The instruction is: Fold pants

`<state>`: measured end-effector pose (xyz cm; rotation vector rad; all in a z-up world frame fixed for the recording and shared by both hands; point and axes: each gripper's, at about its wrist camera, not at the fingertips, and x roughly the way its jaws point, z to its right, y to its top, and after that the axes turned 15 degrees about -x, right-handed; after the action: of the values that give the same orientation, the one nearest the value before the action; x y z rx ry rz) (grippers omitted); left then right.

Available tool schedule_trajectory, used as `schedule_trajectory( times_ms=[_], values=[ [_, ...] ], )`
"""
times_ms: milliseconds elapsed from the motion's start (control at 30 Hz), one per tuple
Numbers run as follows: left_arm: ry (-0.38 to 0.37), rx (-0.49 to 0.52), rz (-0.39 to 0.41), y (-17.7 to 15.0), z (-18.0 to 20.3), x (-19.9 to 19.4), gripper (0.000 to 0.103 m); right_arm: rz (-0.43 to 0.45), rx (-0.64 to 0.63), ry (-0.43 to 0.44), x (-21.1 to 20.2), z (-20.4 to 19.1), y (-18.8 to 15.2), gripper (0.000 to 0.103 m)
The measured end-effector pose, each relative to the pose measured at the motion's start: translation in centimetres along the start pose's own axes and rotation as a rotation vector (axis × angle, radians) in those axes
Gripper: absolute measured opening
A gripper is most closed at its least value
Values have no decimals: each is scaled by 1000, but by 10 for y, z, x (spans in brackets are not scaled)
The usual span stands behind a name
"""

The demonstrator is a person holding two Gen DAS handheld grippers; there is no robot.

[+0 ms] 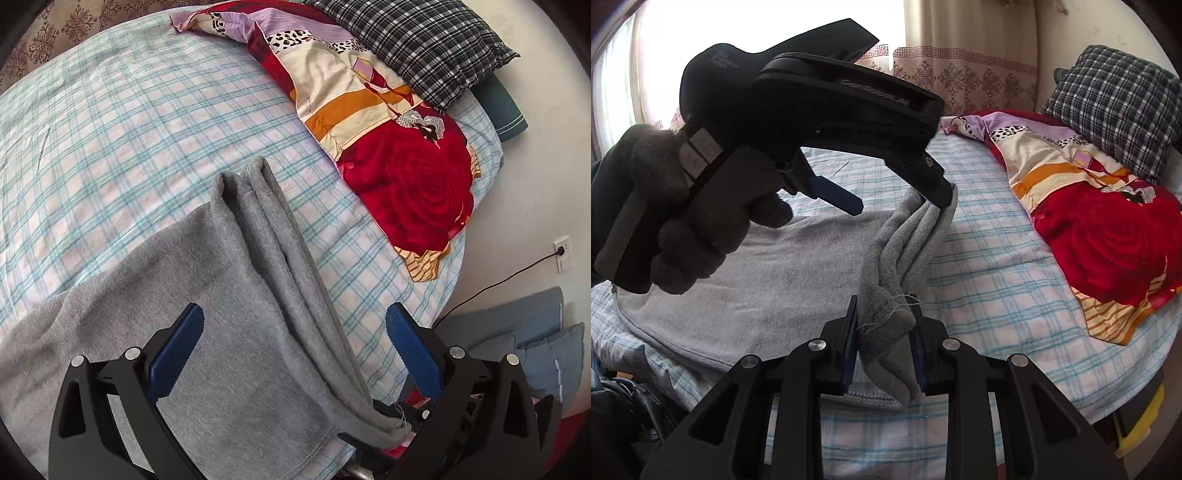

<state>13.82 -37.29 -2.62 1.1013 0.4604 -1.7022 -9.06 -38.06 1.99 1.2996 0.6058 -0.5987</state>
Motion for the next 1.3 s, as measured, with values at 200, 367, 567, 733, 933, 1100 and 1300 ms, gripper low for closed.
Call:
schedule_trajectory(
  times_ms=[200, 367, 567, 733, 933, 1100, 1300],
  values=[
    [38, -66, -77, 4, -10, 23, 100, 2, -107, 0, 1, -24, 3, 24],
    [74, -127, -86, 6, -24, 28, 60, 13, -135, 16, -2, -32, 8, 23],
    [45, -165, -51, 5, -42, 6, 23, 26, -138, 55, -8, -35, 16, 23],
    [17, -157, 2, -4, -52, -25, 20, 51, -111, 140, -16, -38, 27, 24],
    [-3, -197, 62, -18, -81, -63, 20, 77, -106, 235, -23, -53, 41, 23],
    [7, -223, 113, -38, -114, -92, 20, 80, -108, 336, -18, -75, 58, 23],
    [18, -275, 159, -64, -164, -120, 20, 67, -127, 450, -2, -116, 75, 23]
  ],
)
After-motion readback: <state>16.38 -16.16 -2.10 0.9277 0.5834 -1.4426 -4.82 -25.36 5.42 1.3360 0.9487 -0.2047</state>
